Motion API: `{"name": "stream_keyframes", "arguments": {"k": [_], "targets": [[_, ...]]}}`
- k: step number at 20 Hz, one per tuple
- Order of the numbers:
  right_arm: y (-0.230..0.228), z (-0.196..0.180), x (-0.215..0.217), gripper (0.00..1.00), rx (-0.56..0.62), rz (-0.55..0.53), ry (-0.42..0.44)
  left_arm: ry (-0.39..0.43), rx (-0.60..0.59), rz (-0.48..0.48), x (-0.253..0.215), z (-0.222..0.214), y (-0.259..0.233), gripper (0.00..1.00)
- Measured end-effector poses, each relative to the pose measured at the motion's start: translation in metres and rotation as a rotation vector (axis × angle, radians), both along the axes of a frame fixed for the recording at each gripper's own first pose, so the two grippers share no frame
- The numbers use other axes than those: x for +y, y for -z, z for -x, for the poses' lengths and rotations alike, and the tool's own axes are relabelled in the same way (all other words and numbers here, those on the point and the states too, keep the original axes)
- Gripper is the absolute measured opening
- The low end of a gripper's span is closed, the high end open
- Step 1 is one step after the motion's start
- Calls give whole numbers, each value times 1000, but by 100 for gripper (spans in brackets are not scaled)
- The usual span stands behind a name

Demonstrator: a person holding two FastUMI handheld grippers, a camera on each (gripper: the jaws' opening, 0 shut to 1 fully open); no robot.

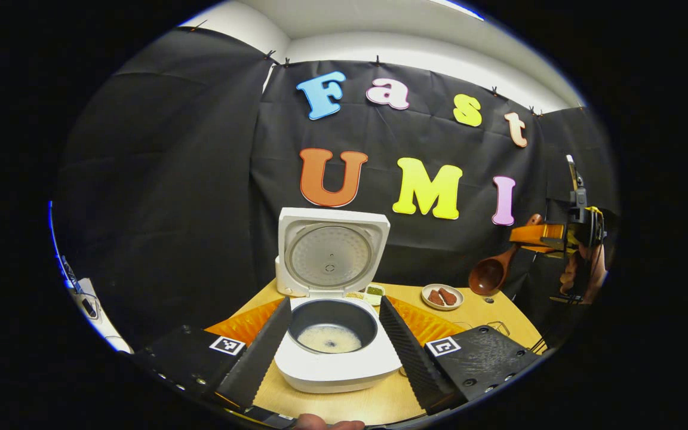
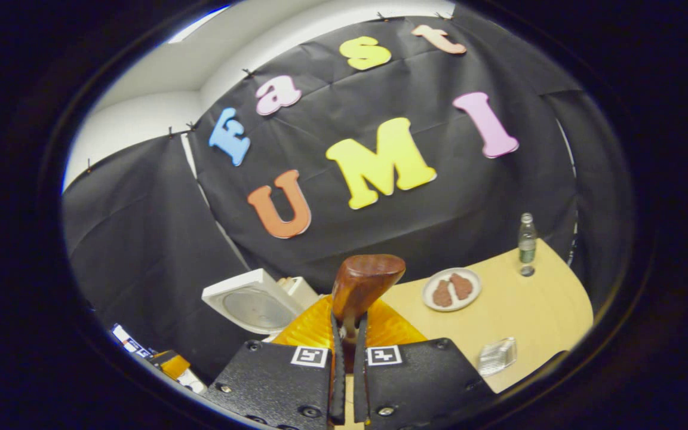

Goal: Close the left gripper, press the button to open the rice cooker; take a wooden spoon from the chopstick holder with the right hand, scoop a spoonful of rice and pour it into the rice cooker, then put the wooden spoon back into the chopstick holder.

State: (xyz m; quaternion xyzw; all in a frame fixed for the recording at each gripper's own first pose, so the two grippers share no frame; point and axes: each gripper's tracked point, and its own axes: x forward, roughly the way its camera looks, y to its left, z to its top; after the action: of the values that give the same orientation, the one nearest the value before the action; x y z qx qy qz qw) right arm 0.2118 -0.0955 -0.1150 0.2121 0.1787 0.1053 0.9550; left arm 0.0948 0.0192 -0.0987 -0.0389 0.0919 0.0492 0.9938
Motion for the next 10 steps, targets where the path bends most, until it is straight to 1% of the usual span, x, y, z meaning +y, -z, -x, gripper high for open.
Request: {"name": "stream_keyframes", "arguments": {"k": [2, 5, 7, 10], "targets": [[20, 4, -42, 10, 31, 12, 66, -4, 1, 9, -12, -7, 0, 94], [53, 8, -90, 11, 61, 53, 133, -5, 3, 10, -29, -20, 2, 94], [79, 10, -113, 10, 85, 89, 157, -7, 10, -3, -39, -28, 1, 95], [120, 6, -136, 11, 130, 113, 174, -7, 9, -8, -55, -37, -4, 95]]}}
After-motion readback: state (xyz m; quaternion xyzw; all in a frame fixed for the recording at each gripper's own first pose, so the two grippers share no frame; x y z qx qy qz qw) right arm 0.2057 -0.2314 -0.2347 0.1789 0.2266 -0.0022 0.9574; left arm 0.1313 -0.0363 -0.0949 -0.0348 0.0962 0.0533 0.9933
